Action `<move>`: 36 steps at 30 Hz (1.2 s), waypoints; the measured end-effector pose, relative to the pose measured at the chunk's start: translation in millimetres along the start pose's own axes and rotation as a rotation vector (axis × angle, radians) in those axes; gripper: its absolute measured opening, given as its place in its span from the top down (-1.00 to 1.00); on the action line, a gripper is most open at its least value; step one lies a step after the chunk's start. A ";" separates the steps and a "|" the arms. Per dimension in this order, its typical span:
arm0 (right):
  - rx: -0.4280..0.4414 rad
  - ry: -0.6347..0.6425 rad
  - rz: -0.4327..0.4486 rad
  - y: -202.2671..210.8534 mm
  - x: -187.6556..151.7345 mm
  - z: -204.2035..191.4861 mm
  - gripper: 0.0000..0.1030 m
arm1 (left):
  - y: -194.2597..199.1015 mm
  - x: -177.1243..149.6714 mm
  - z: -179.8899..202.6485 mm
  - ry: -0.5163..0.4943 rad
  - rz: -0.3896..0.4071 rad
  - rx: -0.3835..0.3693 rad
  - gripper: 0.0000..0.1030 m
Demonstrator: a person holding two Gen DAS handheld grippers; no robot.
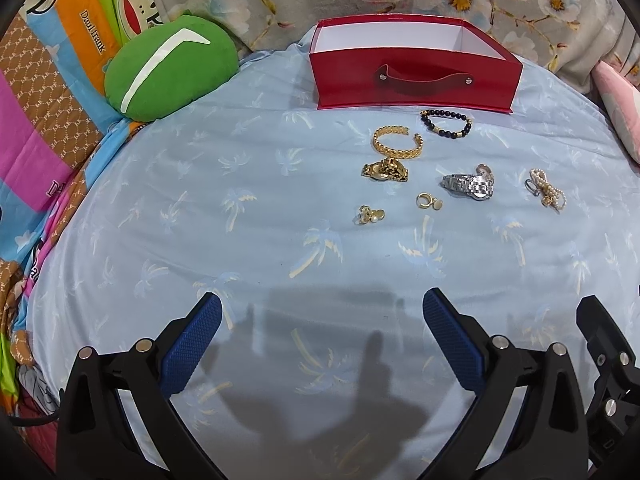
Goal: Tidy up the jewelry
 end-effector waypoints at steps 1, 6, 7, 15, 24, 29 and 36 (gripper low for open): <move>0.000 0.000 0.000 -0.4 -0.4 -0.6 -0.90 | -0.1 -0.4 0.0 -0.001 -0.001 0.000 -0.91; 0.000 -0.002 -0.001 -0.2 -0.3 0.3 -0.90 | -0.9 -1.5 0.4 -0.002 -0.003 -0.001 -0.91; 0.000 -0.002 -0.002 -0.7 -0.7 -0.4 -0.90 | -1.0 -1.9 0.2 -0.002 -0.004 -0.001 -0.91; 0.001 -0.002 -0.001 -0.7 -0.8 -0.1 -0.90 | -1.0 -1.4 1.7 -0.002 -0.004 0.001 -0.91; 0.005 -0.004 -0.004 -1.6 -2.1 -1.1 -0.90 | -1.8 -3.1 3.2 -0.003 -0.003 0.000 -0.91; 0.007 -0.005 -0.006 -2.4 -3.9 -2.9 -0.90 | -2.3 -5.0 4.2 -0.004 -0.005 0.001 -0.91; 0.009 -0.009 -0.015 -6.9 -5.5 -1.7 -0.90 | -5.5 -7.1 6.2 -0.008 -0.015 0.000 -0.91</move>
Point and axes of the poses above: each gripper's, at about its wrist camera, not at the fingertips, and y roughly against the way its jaws point, z to its right, x to its top, the point moved 5 cm from there along -y, roughly the way its jaws point, and after that the axes turned 15 degrees about z, right-handed, at the moved point
